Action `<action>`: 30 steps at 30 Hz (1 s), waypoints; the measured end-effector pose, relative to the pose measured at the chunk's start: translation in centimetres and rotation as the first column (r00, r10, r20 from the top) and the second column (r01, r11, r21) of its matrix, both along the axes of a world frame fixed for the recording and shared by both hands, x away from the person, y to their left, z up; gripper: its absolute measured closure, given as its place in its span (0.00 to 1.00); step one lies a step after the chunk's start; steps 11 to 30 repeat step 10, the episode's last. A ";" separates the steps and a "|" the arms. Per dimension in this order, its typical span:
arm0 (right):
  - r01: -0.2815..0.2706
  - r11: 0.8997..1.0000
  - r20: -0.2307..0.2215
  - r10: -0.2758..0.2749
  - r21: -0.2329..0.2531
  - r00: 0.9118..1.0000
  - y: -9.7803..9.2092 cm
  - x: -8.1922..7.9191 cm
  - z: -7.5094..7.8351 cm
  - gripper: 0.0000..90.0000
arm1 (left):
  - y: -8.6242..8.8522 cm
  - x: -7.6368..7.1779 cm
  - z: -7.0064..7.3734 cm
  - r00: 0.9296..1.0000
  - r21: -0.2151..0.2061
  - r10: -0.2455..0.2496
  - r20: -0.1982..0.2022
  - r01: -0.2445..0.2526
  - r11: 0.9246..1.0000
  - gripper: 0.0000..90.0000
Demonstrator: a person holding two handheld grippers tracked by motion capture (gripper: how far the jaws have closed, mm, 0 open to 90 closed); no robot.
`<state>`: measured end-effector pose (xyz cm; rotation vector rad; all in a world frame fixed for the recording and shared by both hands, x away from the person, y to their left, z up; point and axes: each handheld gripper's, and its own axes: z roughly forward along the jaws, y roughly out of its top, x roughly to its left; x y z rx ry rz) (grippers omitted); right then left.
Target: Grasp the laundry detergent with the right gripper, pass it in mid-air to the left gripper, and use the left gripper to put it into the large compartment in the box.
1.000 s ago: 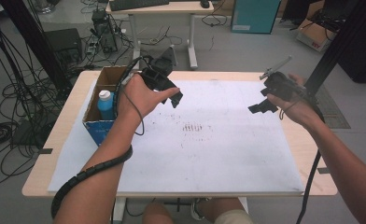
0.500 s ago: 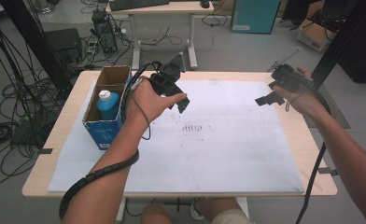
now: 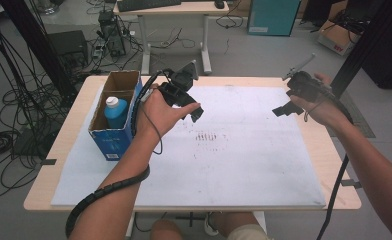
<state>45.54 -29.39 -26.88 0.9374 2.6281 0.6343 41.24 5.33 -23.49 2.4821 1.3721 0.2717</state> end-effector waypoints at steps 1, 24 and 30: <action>-0.006 1.000 0.001 0.006 -0.004 1.000 0.0 0.0 -0.1 0.09 | 0.0 0.0 0.0 1.000 -0.005 0.003 0.005 -0.003 1.000 0.09; -0.023 1.000 0.011 0.023 0.002 1.000 0.2 0.0 -0.2 0.09 | 0.0 -0.1 0.2 0.997 -0.033 0.008 0.072 -0.005 0.999 0.09; -0.023 1.000 0.011 0.023 0.002 1.000 0.2 0.0 -0.2 0.09 | 0.0 -0.1 0.2 0.997 -0.033 0.008 0.072 -0.005 0.999 0.09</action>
